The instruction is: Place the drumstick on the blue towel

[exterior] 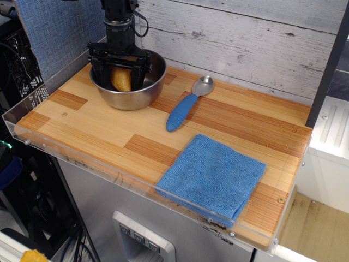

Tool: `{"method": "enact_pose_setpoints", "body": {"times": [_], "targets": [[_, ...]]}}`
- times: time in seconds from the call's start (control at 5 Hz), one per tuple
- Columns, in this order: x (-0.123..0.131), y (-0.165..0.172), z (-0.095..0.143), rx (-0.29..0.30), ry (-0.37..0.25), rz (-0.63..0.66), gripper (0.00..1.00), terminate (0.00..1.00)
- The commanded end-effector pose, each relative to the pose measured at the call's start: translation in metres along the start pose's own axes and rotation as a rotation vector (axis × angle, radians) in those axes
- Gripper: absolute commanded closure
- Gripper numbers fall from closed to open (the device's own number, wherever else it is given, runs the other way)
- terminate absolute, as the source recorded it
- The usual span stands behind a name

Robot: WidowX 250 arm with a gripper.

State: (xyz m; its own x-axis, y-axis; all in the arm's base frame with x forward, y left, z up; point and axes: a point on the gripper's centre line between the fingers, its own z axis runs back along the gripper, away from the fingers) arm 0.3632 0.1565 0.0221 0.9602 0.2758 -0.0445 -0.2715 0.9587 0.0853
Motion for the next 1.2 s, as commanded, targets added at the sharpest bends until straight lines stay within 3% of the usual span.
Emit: {"method": "enact_pose_setpoints", "body": {"times": [0.0,0.2,0.6,0.8,1.0], "targets": [[0.008,-0.009,0.008,-0.006,-0.052,-0.004,1.0,0.0],[0.005,-0.009,0.014,-0.001,-0.058,0.008,1.0,0.0],[-0.021,-0.006,0.075,-0.036,-0.171,0.034,1.0,0.0],[-0.041,-0.014,0.107,-0.06,-0.228,0.035,1.0,0.0],[-0.055,-0.047,0.119,-0.073,-0.246,-0.024,1.0,0.0]]}}
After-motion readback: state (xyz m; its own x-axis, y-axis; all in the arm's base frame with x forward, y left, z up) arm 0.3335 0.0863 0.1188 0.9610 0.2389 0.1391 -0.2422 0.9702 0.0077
